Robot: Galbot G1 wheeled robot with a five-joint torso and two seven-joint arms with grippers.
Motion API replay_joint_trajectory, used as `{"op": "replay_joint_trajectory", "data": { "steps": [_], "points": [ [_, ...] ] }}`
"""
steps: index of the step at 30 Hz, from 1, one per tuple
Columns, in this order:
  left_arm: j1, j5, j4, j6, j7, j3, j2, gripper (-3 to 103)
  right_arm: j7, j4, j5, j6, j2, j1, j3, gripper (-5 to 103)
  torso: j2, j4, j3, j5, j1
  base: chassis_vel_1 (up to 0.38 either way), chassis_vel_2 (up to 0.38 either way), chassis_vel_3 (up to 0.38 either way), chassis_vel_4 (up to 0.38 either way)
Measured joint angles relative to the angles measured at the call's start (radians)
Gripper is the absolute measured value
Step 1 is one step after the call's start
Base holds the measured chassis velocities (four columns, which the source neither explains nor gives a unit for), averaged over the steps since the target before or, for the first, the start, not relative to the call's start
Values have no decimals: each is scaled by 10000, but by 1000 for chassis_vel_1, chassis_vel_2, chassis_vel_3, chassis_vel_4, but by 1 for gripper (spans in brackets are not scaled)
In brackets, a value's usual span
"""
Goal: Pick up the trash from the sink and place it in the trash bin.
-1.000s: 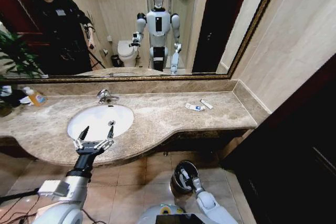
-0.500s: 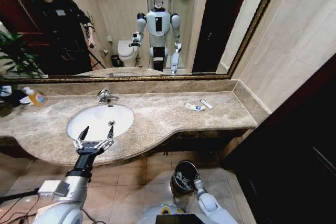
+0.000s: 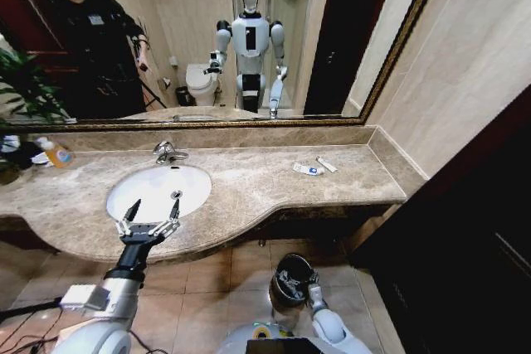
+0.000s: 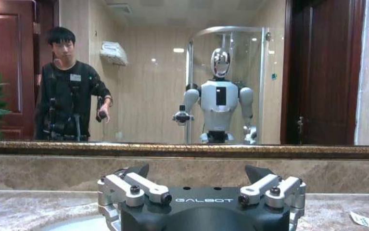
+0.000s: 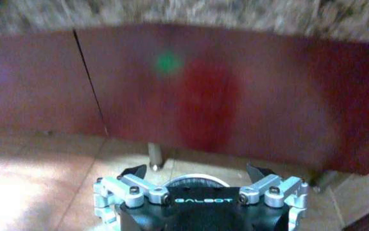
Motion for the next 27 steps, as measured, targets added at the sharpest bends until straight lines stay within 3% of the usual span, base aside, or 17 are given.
{"op": "replay_joint_trajectory", "data": {
  "steps": [8,19,27],
  "points": [
    [0,0,0,0,0,0,0,100,320,2156,171,47,-392,-1051,21,100,0,0,0,-1,0,0,0,0,0],
    [0,0,0,0,0,0,0,100,496,4484,-78,-57,-394,-1832,-33,100,0,0,0,-2,-1,0,0,0,0],
    [0,0,0,0,0,0,0,100,264,6079,38,-951,-343,-1396,320,100,0,0,0,-3,0,0,0,0,0]
  ]
}}
